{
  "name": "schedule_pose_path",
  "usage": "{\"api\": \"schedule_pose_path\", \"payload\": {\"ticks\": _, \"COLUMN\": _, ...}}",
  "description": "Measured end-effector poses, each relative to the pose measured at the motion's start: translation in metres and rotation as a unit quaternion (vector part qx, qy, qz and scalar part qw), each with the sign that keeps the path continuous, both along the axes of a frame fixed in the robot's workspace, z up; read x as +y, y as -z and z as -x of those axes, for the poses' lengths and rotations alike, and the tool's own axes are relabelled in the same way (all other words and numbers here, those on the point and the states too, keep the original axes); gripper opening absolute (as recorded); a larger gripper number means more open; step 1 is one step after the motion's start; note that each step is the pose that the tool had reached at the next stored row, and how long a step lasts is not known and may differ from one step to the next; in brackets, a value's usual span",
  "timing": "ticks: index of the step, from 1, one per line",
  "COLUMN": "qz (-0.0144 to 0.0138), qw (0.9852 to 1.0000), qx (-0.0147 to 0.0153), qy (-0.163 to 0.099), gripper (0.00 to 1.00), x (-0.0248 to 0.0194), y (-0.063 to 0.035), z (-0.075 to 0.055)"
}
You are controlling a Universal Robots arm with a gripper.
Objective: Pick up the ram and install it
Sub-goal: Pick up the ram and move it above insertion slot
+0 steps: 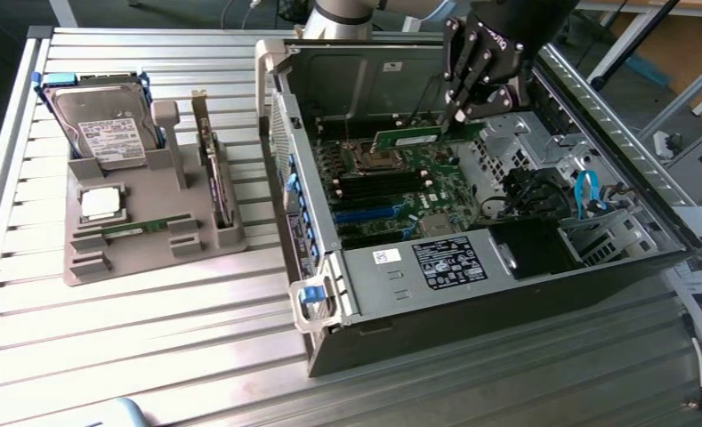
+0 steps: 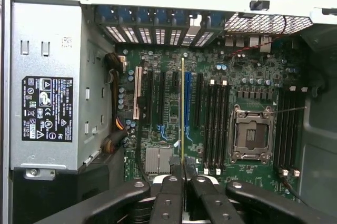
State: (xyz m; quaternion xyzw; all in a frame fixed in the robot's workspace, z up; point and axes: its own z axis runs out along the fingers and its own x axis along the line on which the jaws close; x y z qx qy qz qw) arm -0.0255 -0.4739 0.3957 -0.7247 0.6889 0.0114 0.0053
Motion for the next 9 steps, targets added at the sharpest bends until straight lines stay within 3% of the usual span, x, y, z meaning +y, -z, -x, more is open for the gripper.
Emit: {"api": "schedule_pose_path", "payload": {"ticks": 9, "qz": -0.0001, "qw": 1.0000, "qx": 0.0000, "qy": 0.000, "gripper": 0.12, "x": 0.0077, "y": 0.0003, "z": 0.0000}}
